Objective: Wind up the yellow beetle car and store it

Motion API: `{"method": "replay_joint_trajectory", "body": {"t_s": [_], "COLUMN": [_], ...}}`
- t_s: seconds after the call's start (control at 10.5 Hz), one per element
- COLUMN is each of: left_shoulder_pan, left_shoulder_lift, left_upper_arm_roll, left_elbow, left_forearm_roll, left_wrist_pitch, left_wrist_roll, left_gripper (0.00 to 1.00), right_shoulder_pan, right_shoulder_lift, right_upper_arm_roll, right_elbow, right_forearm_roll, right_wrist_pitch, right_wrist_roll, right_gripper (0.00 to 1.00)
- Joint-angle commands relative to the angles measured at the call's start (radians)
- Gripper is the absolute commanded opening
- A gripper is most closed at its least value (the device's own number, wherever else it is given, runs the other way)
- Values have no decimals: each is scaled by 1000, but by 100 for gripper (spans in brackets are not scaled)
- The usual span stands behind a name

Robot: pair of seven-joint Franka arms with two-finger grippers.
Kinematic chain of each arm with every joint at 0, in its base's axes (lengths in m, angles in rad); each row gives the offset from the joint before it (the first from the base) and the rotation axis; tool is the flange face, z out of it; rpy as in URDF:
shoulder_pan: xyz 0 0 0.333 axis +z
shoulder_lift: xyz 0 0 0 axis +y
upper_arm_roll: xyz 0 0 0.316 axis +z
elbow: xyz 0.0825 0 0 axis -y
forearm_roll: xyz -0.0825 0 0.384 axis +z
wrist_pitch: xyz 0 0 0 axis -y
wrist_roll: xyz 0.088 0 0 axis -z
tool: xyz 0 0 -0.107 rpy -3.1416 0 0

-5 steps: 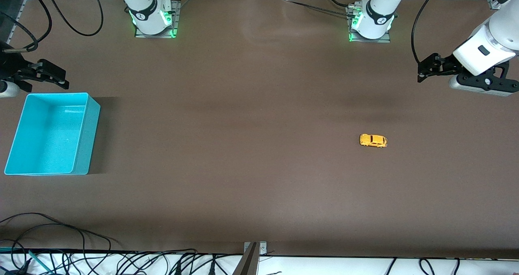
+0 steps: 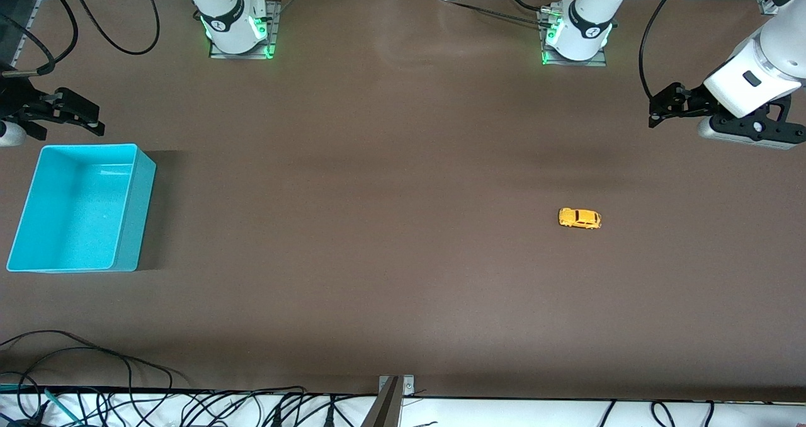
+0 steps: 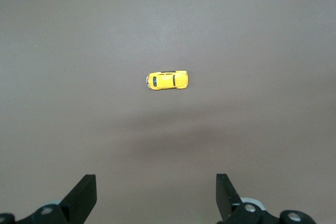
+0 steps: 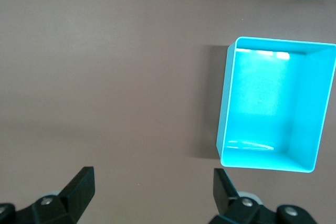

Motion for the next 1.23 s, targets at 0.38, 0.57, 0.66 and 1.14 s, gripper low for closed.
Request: {"method": "replay_joint_trajectory", "body": {"t_s": [0.38,0.57,0.66,1.14], "left_shoulder_pan": [6,6,6,6], "left_shoulder_lift": [15,15,15,13], "left_upper_arm_roll": [-5,-5,-5,-5], "left_elbow": [32,32,32,32], "left_forearm_roll": [19,19,19,19], "left_wrist_pitch": [-24,-24,-24,-26], "left_wrist_roll": [-7,-7,-7,-5], "left_gripper": [100,100,100,100], "right_shoulder_pan": [-6,-6,-6,-6], "right_shoulder_lift": [-24,-22,-22,-22], "right_upper_arm_roll": [-2,-1,-1,-2], "right_elbow": [-10,-9,-9,-9], "right_forearm_roll": [20,18,14,6], "right_wrist_pitch": [-61,-58,-57,-63], "right_wrist_roll": [82,82,75,74], "right_gripper": [100,100,100,100]}}
